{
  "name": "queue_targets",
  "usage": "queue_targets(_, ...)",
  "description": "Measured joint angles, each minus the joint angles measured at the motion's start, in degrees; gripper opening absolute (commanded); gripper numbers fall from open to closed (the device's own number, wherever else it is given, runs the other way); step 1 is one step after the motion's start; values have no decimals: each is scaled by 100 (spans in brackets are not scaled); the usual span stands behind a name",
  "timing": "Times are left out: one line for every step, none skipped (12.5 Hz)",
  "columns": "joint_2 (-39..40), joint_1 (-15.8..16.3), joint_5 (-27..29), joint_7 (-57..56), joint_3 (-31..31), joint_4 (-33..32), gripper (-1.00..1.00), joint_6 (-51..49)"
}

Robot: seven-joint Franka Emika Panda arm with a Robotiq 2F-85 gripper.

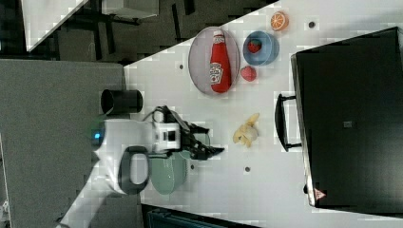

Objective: Pick Banana and place it in mug.

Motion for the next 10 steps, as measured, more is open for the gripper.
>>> queue_targets(188,34,-19,-105,-7,-145,100,369)
queue_targets(436,78,-71,-290,-63,-201,100,823)
queue_targets(734,46,-80,-515,-65,-190,100,1108)
queue_targets(1025,0,-79,-694,-63,-190,100,1424)
queue_targets(1272,-37,-81,-852,-70,-235,100,1835)
queue_targets(1471,-60,-84,-944,-62,-235,100,2076)
queue_targets(1653,-54,6,-1009,-89,-246,100,2227)
queue_targets(1844,-35,134,-1078,-109,-235,93,2400)
queue_targets(1991,-35,20,-1079,-125,-213,70,2406)
queue_targets(2070,-54,71,-1103,-91,-246,44,2440)
